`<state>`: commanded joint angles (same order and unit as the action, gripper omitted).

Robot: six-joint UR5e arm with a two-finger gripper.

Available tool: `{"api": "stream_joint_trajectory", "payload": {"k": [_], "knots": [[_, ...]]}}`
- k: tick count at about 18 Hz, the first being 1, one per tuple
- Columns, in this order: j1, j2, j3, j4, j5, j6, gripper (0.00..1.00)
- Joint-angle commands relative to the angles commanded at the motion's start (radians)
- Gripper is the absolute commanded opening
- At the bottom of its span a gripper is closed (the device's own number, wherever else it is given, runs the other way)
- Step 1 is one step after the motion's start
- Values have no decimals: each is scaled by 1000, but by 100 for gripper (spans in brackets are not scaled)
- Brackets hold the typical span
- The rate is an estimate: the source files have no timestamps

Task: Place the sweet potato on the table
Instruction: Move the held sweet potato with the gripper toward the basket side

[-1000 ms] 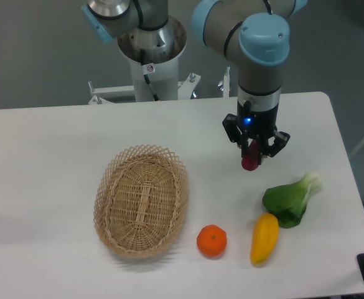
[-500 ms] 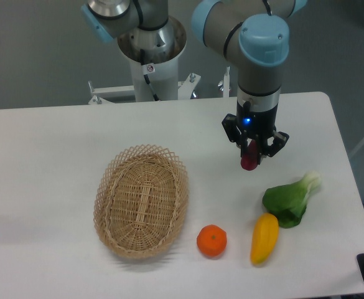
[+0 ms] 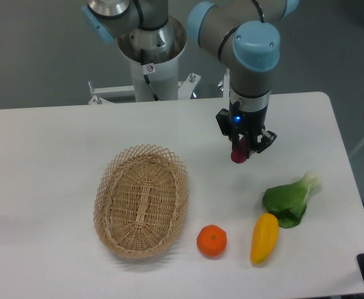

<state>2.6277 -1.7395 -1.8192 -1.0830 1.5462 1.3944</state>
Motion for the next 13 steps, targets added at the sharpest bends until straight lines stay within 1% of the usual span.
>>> {"api": "stream_joint_trajectory", "payload": {"k": [1, 2, 3, 6, 7, 10, 13], "knots": [[2, -2, -14, 3, -2, 2, 37], [2, 0, -28, 18, 0, 3, 37], [-2, -2, -47, 46, 3, 3, 37], [-11, -20, -121, 197, 47, 2, 37], [-9, -34, -133, 236, 52, 2, 37], [-9, -78, -129, 252, 54, 2, 37], [-9, -103, -132, 255, 55, 3, 37]]}}
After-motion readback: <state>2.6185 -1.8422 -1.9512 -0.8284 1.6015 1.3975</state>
